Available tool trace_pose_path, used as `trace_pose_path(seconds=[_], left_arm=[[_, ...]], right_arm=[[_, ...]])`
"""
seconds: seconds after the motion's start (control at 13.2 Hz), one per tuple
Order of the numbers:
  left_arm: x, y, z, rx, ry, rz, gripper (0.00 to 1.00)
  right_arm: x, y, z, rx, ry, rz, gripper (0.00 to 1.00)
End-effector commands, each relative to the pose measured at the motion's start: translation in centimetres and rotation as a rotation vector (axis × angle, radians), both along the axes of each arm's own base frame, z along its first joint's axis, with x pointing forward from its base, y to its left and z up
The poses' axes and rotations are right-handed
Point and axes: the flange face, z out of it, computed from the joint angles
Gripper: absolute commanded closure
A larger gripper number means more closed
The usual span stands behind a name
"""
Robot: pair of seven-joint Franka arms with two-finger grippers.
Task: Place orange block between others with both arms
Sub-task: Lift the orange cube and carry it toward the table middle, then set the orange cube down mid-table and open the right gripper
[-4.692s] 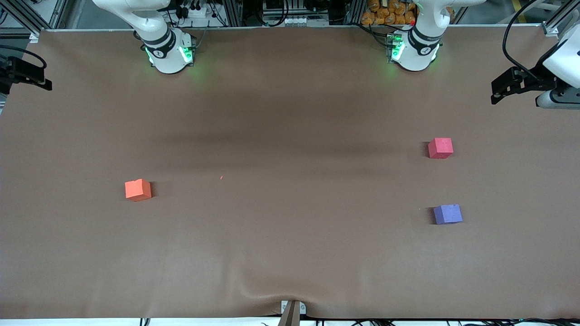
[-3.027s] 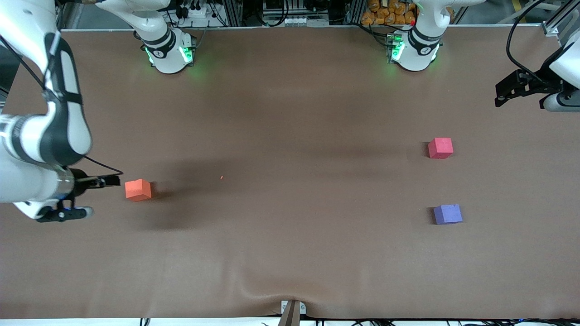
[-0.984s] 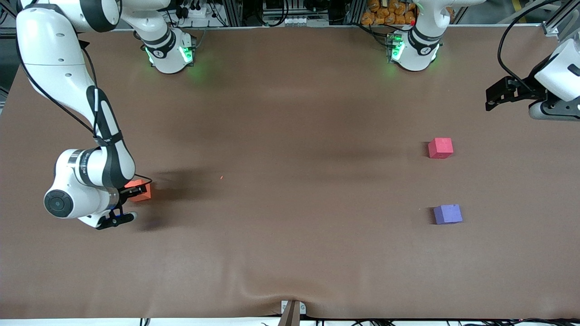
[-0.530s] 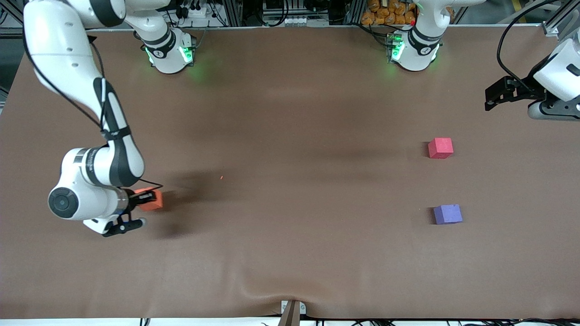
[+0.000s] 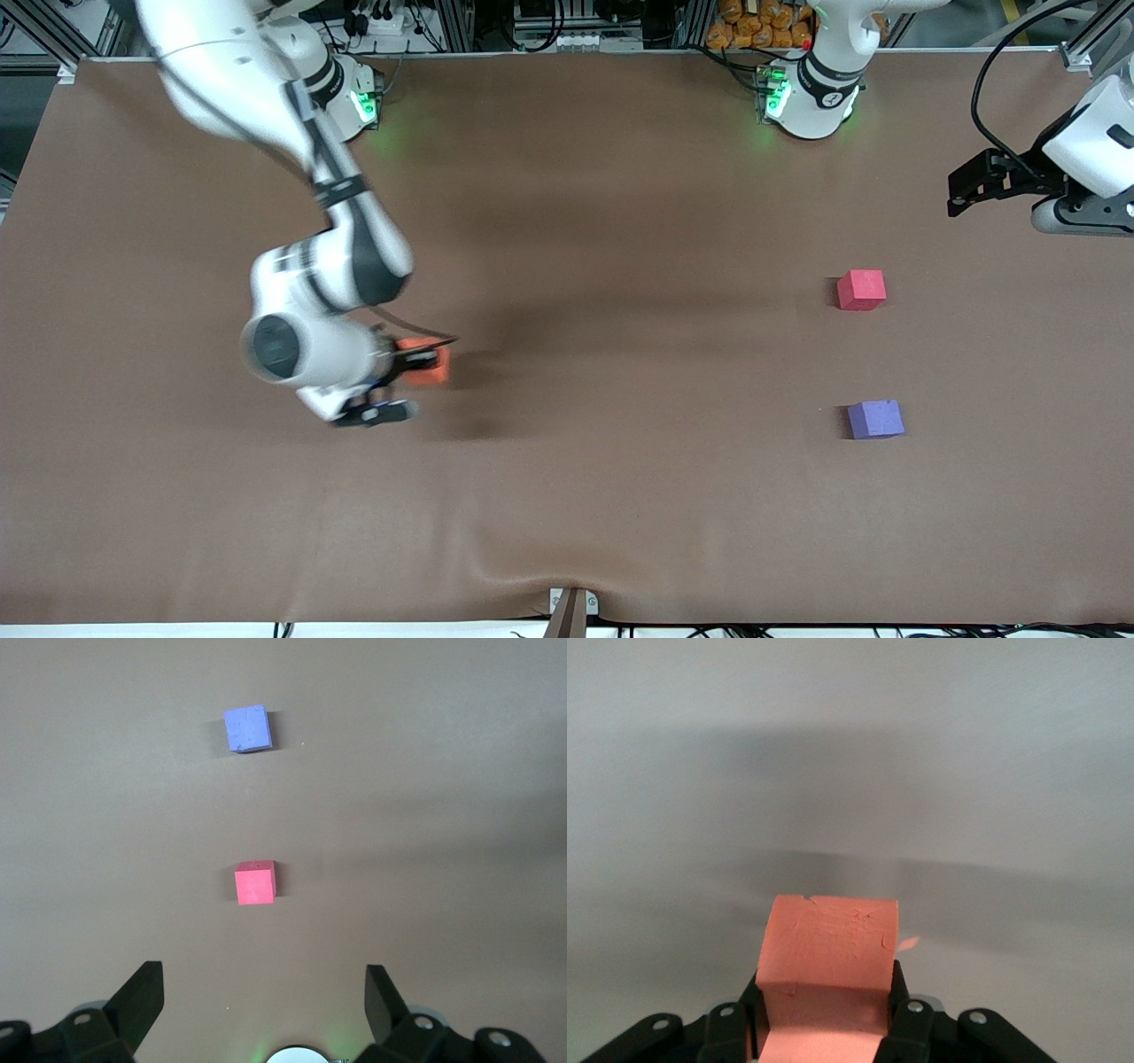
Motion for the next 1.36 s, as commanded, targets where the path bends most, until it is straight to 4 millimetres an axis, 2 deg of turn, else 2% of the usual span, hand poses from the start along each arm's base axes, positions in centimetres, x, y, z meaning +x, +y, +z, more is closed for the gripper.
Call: trace_pose_path(seconds=[0.0, 0.23, 0.45, 0.61, 0.76, 0.91, 0.98, 1.06, 1.29], left_arm=[[-0.2, -0.4, 0.9, -0.015, -0.021, 0.003, 0.00], [0.0, -0.8, 0.8, -0.016, -0.034, -0.005, 0.00], [0.1, -1.1, 0.7, -0.017, -0.035, -0.010, 0.00], [0.3, -1.1, 0.4, -0.017, -0.029, -0.010, 0.00], [0.4, -1.1, 0.1, -0.016, -0.024, -0.010, 0.00], [0.4, -1.1, 0.1, -0.017, -0.024, -0.013, 0.00], [0.4, -1.1, 0.1, -0.017, -0.024, -0.013, 0.00], [0.4, -1.1, 0.1, -0.017, -0.024, -0.013, 0.00], [0.7, -1.5, -0.3, -0.018, -0.027, -0.016, 0.00]], right_arm=[[-3.0, 5.3, 0.0, 0.047, 0.042, -0.047, 0.54], [-5.9, 10.7, -1.2, 0.058, 0.043, -0.045, 0.52], [-9.0, 16.1, -3.4, 0.042, 0.011, -0.132, 0.49], [-10.8, 18.6, -5.3, 0.036, -0.007, -0.142, 0.47], [-12.0, 19.6, -6.5, 0.025, -0.001, -0.121, 0.40], [-12.1, 19.6, -7.2, 0.019, -0.002, -0.118, 0.27], [-11.8, 19.6, -7.2, 0.027, -0.018, -0.124, 0.11], [-11.5, 19.6, -7.0, 0.036, -0.043, -0.128, 0.00], [-10.9, 19.3, -6.4, 0.048, -0.055, -0.136, 0.00]])
